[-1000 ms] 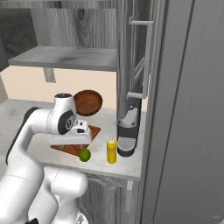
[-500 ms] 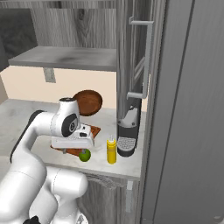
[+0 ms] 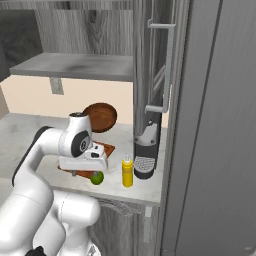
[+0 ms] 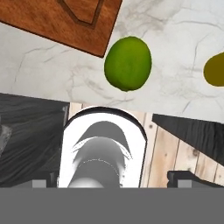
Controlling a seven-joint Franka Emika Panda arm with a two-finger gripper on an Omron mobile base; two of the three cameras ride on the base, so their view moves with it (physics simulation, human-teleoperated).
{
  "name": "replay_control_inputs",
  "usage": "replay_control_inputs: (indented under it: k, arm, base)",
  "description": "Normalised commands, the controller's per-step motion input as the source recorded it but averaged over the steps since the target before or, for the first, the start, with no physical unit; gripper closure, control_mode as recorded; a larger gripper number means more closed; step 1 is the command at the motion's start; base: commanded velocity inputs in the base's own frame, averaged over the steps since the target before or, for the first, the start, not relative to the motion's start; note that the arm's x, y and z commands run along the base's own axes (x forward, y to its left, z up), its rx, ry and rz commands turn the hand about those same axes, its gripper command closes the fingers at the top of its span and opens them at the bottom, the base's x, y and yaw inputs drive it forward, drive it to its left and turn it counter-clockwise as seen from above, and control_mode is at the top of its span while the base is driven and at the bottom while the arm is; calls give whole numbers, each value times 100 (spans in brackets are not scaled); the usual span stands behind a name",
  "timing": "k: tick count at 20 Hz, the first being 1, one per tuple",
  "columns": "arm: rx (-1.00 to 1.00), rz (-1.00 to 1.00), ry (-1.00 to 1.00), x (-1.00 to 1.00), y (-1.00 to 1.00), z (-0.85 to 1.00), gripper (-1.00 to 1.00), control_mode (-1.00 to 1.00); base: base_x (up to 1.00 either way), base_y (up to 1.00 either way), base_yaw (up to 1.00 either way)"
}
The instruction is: Open the cabinet. Place the bowl and condiment on the counter. Then place the lime and garlic on the cutting board.
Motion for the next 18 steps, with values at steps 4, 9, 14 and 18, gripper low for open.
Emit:
replay_control_inputs:
  k: [4, 9, 14, 18]
  arm:
    - [-1, -4, 0, 0, 0, -16, -100, -100]
    - [-2, -2, 0, 0, 0, -14, -100, -100]
    - [-1, -1, 0, 9, 0, -4, -100, -100]
    - [0, 0, 0, 12, 0, 0, -100, -100]
  base:
    - [0, 0, 0]
    - [0, 0, 0]
    - [0, 0, 0]
    - [0, 0, 0]
